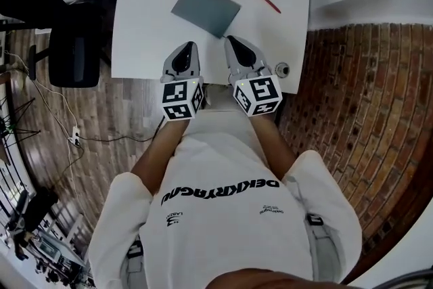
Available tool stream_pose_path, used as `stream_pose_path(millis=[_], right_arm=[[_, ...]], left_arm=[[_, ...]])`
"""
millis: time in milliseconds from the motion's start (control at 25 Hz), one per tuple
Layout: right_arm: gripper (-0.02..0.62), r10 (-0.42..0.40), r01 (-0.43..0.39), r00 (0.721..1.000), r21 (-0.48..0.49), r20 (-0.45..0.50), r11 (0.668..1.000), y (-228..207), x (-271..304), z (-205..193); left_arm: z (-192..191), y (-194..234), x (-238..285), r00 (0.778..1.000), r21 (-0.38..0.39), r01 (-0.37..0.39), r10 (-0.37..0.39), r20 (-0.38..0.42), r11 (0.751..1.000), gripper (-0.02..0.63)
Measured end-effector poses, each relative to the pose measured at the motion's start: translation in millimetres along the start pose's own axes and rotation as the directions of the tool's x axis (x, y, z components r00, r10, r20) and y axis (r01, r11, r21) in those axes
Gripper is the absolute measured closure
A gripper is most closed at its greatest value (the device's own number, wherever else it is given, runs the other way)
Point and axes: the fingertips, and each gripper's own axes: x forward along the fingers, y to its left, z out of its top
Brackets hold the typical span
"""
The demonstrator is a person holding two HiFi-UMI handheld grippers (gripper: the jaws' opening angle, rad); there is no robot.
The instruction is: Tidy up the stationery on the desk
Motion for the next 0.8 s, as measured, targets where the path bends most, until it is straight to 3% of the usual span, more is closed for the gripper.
stream_pose_path(millis=[440, 640, 800], right_arm=[[0.590, -0.049, 0.048, 0.995, -0.007, -0.083, 0.999, -19, 49, -21], [0.550, -0.044, 0.043, 0.989, -0.010, -0.139, 0.999, -32, 73, -34], [0.537, -0.018, 0.014, 0.982, -0.018, -0.190, 1.000, -42, 95, -44]], left_arm=[[-26, 26, 41, 0.990, -0.073, 0.048, -0.057, -0.127, 0.996, 0.582], [-44, 39, 66, 0.979, -0.163, 0.044, -0.075, -0.188, 0.986, 0.542], [-53, 50, 82, 0.972, -0.279, 0.023, -0.086, -0.217, 0.960, 0.519]])
